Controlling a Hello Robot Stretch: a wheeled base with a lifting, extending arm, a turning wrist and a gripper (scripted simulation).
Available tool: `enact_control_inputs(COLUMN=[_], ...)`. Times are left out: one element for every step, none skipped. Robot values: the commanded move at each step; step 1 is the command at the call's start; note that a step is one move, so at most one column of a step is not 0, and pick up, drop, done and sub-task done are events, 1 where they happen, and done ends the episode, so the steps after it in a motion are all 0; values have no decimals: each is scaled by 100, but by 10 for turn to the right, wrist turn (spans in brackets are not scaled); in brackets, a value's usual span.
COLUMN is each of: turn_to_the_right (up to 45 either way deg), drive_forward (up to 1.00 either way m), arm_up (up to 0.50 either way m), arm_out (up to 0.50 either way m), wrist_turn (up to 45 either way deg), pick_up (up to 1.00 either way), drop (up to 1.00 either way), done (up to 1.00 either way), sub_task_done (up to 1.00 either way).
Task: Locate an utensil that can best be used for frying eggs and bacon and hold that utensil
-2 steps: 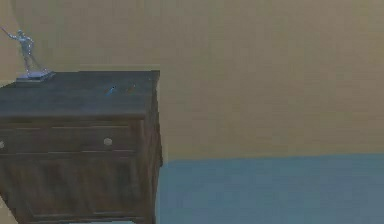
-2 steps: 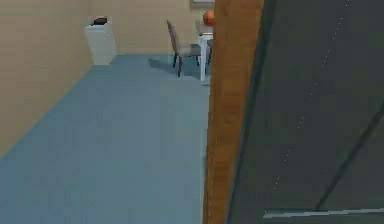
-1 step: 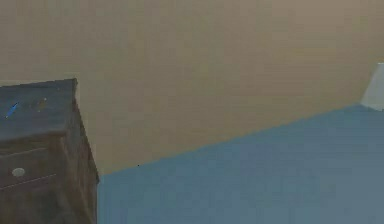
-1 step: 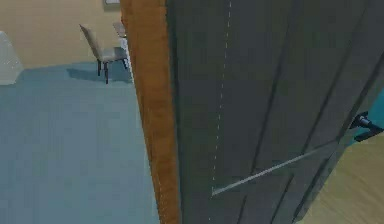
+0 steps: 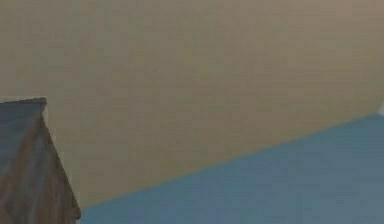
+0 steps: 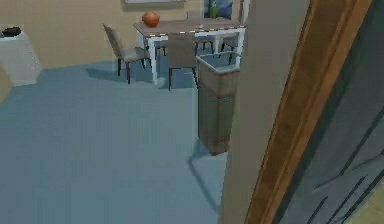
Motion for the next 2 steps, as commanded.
enact_control_inputs(turn_to_the_right=[450,60], drive_forward=[0,0], arm_up=[0,0], arm_out=[0,0], wrist_turn=[0,0], pick_up=[0,0], drop=[0,0], done=[0,0], sub_task_done=[0,0])
